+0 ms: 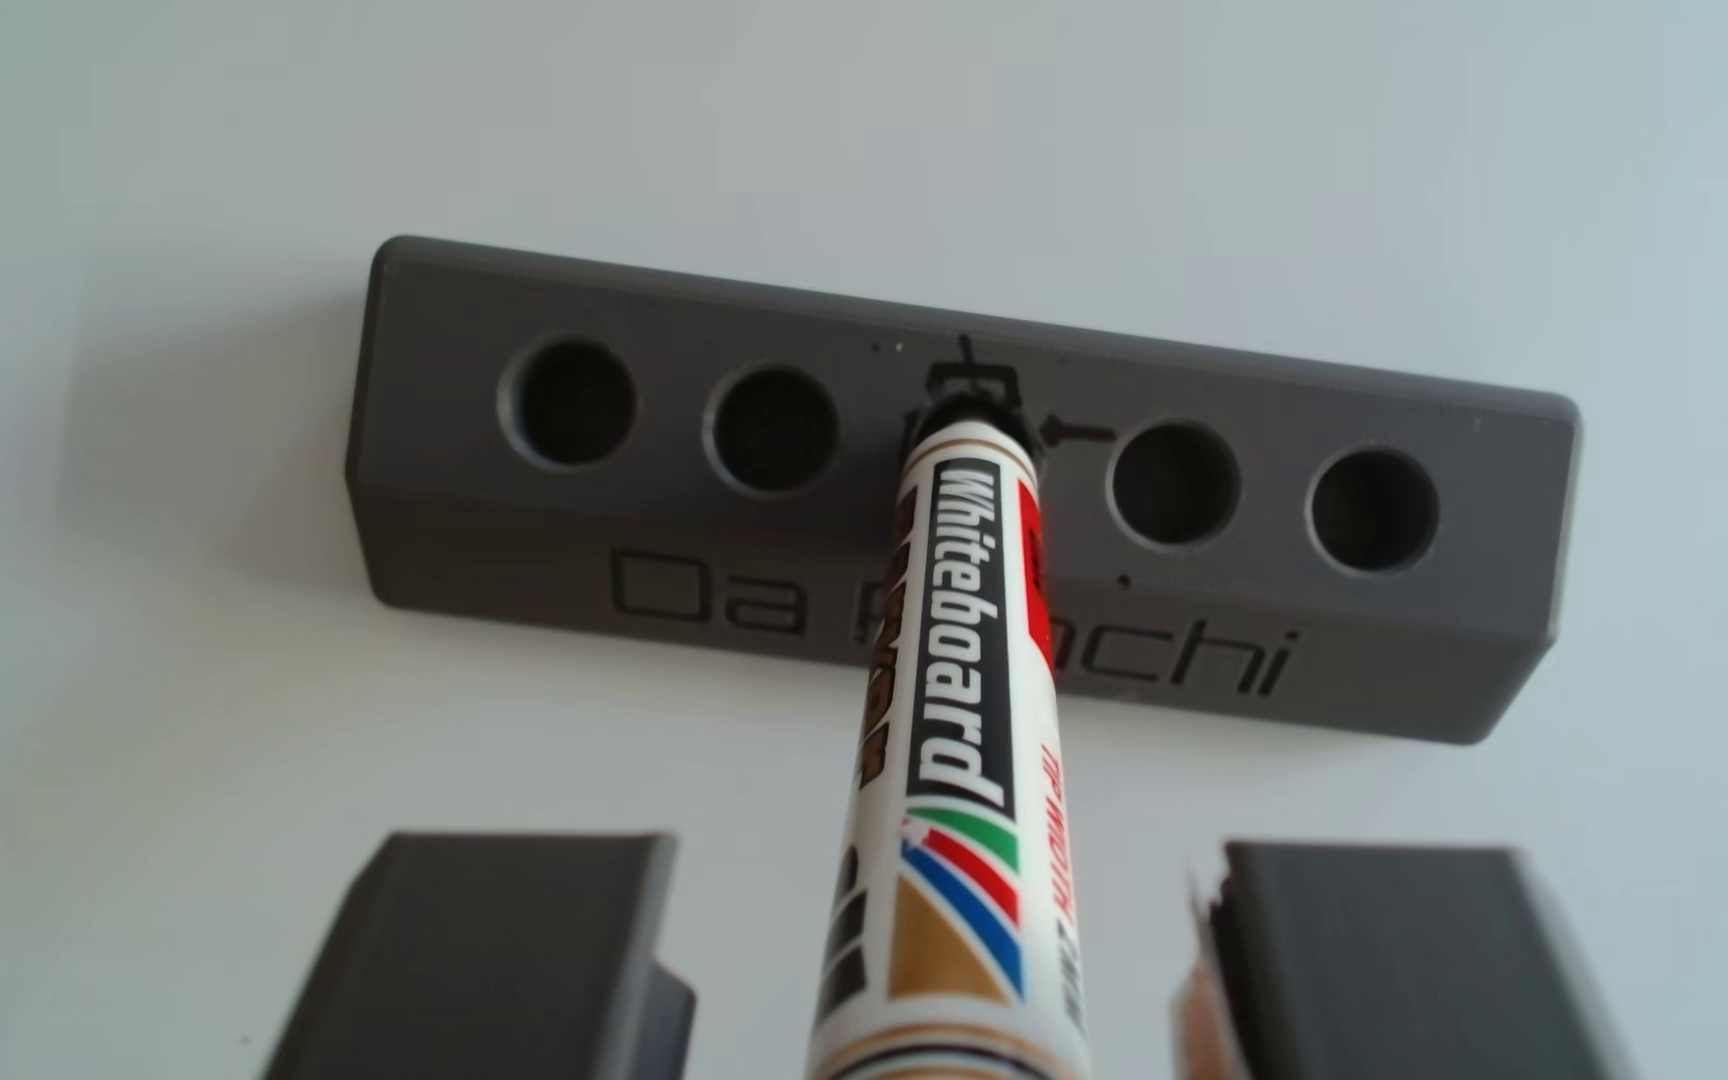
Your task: Draw a face
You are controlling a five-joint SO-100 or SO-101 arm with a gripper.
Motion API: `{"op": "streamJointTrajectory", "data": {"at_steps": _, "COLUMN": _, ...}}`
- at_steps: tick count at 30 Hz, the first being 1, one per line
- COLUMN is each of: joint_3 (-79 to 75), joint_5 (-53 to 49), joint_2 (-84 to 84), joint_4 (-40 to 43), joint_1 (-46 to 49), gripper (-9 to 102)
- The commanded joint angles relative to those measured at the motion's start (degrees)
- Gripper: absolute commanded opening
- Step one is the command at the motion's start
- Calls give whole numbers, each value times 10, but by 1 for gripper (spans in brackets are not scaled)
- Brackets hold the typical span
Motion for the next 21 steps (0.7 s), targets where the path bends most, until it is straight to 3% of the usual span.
{"op": "streamJointTrajectory", "data": {"at_steps": 1, "joint_3": -42, "joint_5": -6, "joint_2": 19, "joint_4": -12, "joint_1": 4, "gripper": 100}}
{"op": "streamJointTrajectory", "data": {"at_steps": 21, "joint_3": -33, "joint_5": -6, "joint_2": 17, "joint_4": 20, "joint_1": 4, "gripper": 100}}
